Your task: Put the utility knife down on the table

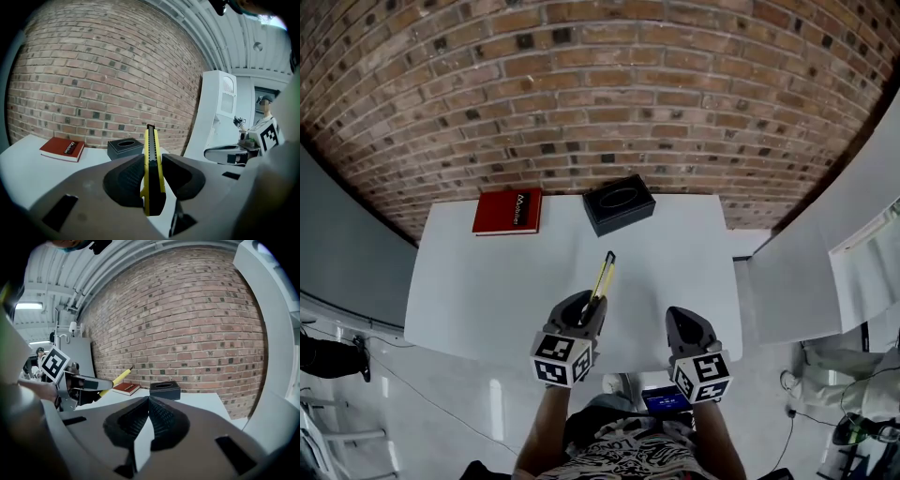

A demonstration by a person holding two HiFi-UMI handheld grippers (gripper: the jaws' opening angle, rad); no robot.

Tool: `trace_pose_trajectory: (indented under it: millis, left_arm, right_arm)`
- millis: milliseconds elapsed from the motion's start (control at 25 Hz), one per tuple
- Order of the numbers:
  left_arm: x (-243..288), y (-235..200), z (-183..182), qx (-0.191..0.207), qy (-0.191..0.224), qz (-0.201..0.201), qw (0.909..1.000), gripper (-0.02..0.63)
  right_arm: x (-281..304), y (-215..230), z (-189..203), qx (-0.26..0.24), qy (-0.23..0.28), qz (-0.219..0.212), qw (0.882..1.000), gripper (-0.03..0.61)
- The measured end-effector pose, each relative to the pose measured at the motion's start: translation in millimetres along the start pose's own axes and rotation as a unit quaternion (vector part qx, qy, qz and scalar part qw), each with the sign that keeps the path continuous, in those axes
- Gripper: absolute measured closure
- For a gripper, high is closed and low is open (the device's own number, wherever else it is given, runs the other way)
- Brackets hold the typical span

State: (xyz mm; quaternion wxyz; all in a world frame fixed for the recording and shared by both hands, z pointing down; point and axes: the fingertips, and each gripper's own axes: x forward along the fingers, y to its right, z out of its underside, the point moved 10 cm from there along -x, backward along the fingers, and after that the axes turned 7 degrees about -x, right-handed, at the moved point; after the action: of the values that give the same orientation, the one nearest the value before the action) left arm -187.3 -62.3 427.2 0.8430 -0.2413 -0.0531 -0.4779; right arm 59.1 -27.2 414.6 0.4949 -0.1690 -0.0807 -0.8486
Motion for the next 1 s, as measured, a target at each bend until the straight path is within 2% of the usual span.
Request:
trace_pose_trajectory:
  millis: [320,680,1000]
  left_arm:
    - [12,-13,-1,-0.006,-0.008,-0.003,0.9999,0.492]
    - [15,-9,5,-0.012,-0.019,-0.024,0.9995,0.492]
    - [25,-4,25,-0.015,-0.042,-0.043,0.9981,0.492]
  right_arm:
    - [5,9,2,0.007,-0.008,0.015,1.000,0.578]
    - [7,19,3,0.006,-0.014,-0.003,1.000,0.578]
    - [5,35,17,0.012,-0.027,-0.012,1.000,0.578]
